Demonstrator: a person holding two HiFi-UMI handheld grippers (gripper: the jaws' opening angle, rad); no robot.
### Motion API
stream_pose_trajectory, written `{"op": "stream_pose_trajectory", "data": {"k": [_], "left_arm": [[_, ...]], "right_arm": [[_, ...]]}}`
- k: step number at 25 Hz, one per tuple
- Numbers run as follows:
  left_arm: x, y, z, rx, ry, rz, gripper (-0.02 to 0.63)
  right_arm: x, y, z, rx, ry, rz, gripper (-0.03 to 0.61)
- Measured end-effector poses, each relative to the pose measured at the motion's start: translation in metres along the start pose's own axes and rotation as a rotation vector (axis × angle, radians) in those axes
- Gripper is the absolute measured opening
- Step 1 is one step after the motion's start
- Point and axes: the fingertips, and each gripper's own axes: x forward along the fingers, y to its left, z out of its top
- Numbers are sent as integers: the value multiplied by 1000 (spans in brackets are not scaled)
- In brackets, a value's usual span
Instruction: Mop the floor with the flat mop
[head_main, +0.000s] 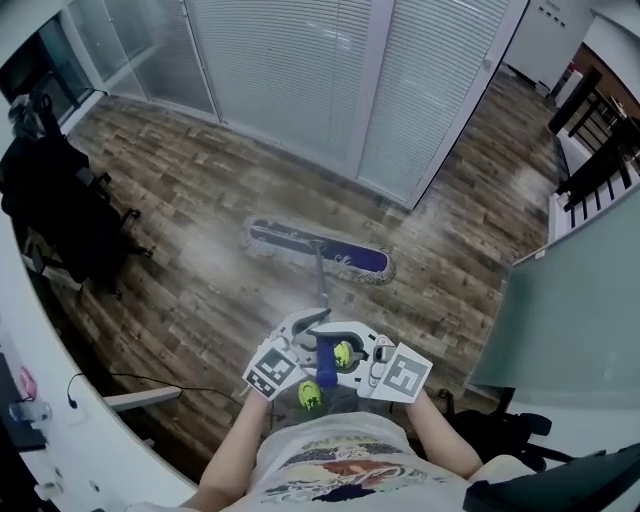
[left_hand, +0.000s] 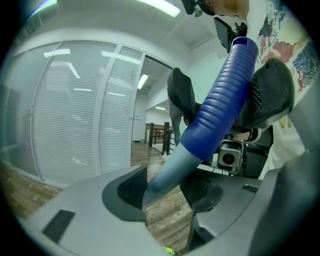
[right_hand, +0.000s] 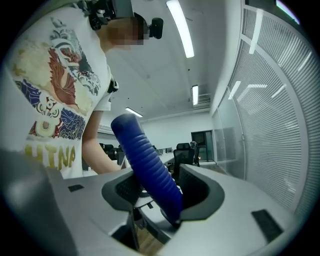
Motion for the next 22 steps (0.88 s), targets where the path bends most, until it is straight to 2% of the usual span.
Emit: {"op": "stream_pose_trajectory", "data": {"k": [2,4,8,15,22], "left_arm": [[-22,-24,-5,-10,1,10,175],[-38,-43,-9,-14,4,19,176],[-47,-55,-18,-11,2,26,176],[-37,-40,-9,-23,-40,13,178],[-18,8,-10,-13,-36,20,178]], "right_arm": [[6,32,8,20,-38,3,204],[7,57,8,28,-27,15,204],[8,76,-1,14,-2,35,204],[6,57,2,4,-19,36,204],[16,10,-10,-13,-26,66,204]]}}
